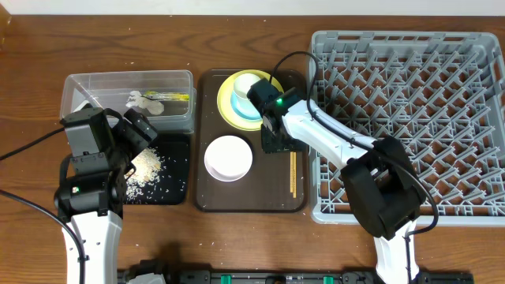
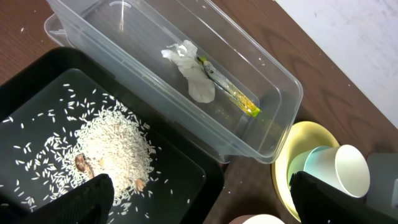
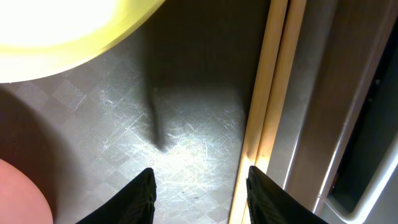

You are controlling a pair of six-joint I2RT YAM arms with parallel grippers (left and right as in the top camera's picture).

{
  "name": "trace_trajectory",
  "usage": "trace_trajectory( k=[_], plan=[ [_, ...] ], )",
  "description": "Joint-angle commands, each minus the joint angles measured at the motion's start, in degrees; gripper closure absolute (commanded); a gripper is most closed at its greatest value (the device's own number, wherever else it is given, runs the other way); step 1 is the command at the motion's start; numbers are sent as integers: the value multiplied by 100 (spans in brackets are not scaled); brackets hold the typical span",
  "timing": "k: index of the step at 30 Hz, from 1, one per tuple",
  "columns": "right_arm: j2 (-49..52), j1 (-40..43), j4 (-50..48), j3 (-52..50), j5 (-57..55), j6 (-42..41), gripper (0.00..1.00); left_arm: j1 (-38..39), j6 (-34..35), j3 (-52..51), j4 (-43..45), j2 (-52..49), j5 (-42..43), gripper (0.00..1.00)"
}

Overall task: Sort waste into correct bins and load items into the dishwasher rack
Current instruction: 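Reach the right gripper to the wooden chopsticks on the brown tray and grasp one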

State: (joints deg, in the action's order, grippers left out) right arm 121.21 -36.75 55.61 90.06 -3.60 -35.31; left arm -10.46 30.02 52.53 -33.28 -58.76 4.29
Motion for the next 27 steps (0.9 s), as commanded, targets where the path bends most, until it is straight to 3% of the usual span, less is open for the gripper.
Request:
trace_trajectory(
  k=[1,27],
  plan=[
    [-162,46,-15,68,-98,31,55,-31,-13,122,-15,-7,-28,7],
    [-153,46,-87,-203,-391,-382,56,-31,-13,122,-15,-7,-28,7]
  ],
)
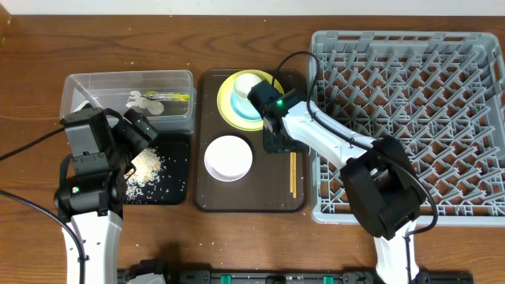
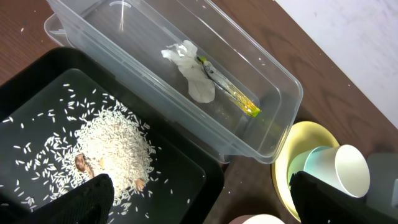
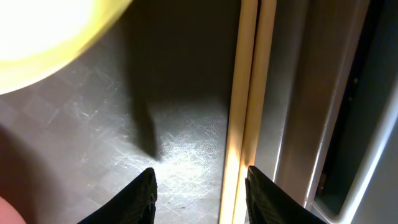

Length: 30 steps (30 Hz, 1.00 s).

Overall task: Sort waste into correct bins and load items into the dishwasher rack
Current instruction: 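Reach the right gripper to the wooden chopsticks on the brown tray and grasp one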

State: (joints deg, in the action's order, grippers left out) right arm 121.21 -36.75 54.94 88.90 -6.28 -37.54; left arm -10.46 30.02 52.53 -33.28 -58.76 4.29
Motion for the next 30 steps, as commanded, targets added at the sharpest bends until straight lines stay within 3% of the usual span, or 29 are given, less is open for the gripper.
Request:
trace_trajectory(
  k=[1,16,22,30],
  plan=[
    [-153,46,-28,-105,-120,-164,56,-31,-13,122,-15,-7,-28,7],
    [-153,31,-533,-570,140,-162,61,-31,-13,122,-15,-7,-28,7],
    [-153,31,-525,-570,140,-160,83,-31,-13,122,-15,-7,-28,7],
    [-153,-2,-549,-570,138,-160,83,-31,-13,122,-15,-7,-28,7]
  ],
)
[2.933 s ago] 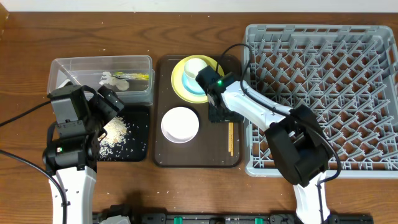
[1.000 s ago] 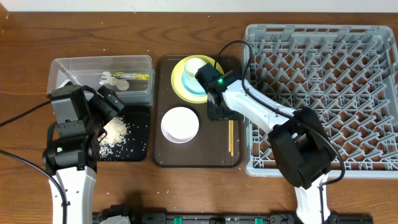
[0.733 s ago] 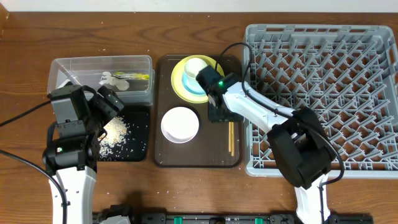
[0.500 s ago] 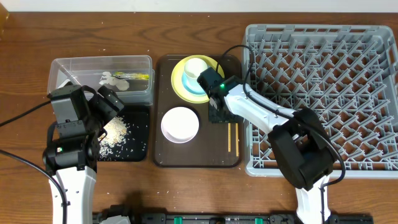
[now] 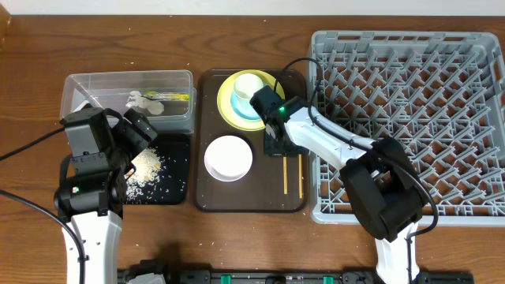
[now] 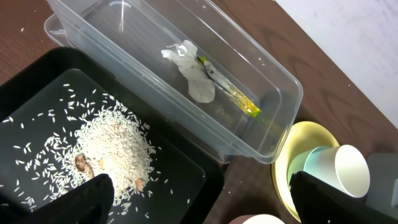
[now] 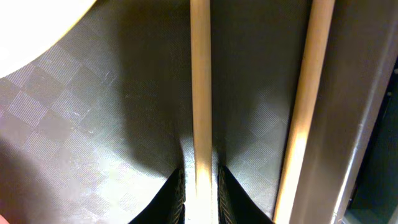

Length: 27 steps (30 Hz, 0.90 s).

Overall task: Sort waste into correct bins and load items into the dishwasher rack
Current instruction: 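Reach the right gripper to the wooden chopsticks on the brown tray and grasp one, then carry the chopstick with the right gripper into the dish rack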

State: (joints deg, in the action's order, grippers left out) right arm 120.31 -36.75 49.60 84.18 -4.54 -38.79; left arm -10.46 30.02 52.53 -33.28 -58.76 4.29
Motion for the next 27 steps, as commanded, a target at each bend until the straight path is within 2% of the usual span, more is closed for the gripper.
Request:
trace_trajectory(
  k=[1,10,16,18,27],
  plan=[
    [-63,-2,-17,-98,-37,-35,83,-31,-13,122,-15,-7,-28,7],
    [-63,-94,-59,-101,-42,-37,83,-31,-13,122,-15,-7,-28,7],
    [-63,-149,-79,-105,-166,-37,90,-31,-13,122,-15,-7,-28,7],
    [-63,-149,-76,-105,-164,-37,99,-31,-13,122,-15,-7,-28,7],
    [-271,-31,216,131,-166,61,99,-28,-13,122,-15,-7,-28,7]
  ],
)
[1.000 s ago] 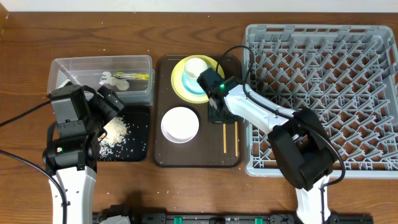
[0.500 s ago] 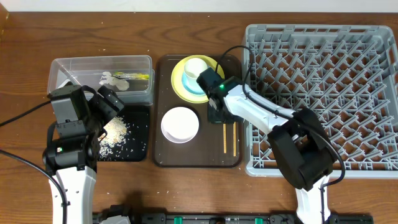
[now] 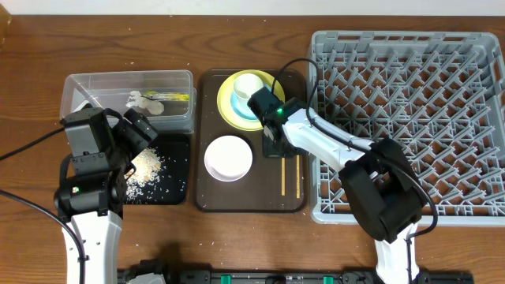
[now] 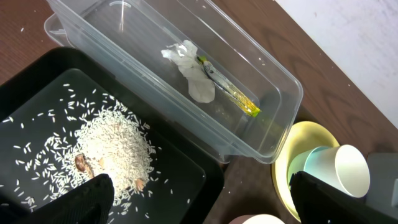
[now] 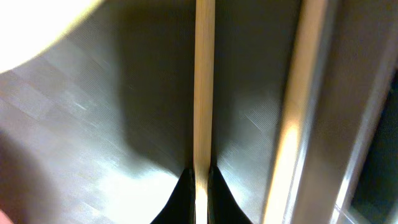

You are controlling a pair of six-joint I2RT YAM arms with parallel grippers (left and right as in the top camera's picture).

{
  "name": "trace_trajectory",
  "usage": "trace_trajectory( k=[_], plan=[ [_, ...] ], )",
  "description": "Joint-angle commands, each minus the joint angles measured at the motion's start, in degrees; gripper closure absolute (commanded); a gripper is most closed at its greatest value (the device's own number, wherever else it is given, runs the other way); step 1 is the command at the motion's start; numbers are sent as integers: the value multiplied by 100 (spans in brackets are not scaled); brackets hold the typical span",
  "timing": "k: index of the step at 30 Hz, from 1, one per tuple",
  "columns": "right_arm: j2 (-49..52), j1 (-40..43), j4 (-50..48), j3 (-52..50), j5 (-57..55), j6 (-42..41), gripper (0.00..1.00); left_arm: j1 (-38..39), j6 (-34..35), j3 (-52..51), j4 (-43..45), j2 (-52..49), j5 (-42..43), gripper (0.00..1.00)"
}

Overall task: Sort waste into correct bins and load items into the dishwasher rack
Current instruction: 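Carry the chopstick with the right gripper into the dish rack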

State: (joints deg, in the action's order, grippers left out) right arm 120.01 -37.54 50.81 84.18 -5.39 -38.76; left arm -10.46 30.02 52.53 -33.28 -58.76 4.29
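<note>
On the dark tray, my right gripper is shut on one wooden chopstick, which runs toward the tray's front. The second chopstick lies beside it by the tray's right rim. A white bowl sits on the tray. Behind it a yellow plate carries a pale blue cup and a white cup. The grey dishwasher rack stands at right. My left gripper hangs open over the black bin of rice.
A clear plastic bin at back left holds a crumpled tissue and a yellow-green wrapper. Wooden table surface surrounds the tray, bins and rack.
My right gripper's fingers have closed tighter on the chopstick, which has shifted slightly left. The left arm has not moved.
My right gripper stood open on the tray, left of the paired chopsticks. It then stood closer to them, still open. By the last earlier moment the chopsticks lay apart with one between its fingers, and now it grips that one. The left arm stayed still.
</note>
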Motion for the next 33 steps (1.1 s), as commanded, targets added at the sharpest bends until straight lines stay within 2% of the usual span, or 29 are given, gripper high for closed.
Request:
trace_trajectory(
  k=[1,10,16,26,33],
  plan=[
    [-337,94,170,214,-81,146,99,-31,-13,122,-15,-7,-28,7],
    [-1554,638,431,466,-79,911,99,-31,-13,122,-15,-7,-28,7],
    [-2197,1202,566,466,-83,2107,99,-31,-13,122,-15,-7,-28,7],
    [-2212,2277,807,452,-46,2514,99,-31,-13,122,-15,-7,-28,7],
    [-2079,2483,791,291,118,2883,99,-31,-13,122,-15,-7,-28,7]
  ],
)
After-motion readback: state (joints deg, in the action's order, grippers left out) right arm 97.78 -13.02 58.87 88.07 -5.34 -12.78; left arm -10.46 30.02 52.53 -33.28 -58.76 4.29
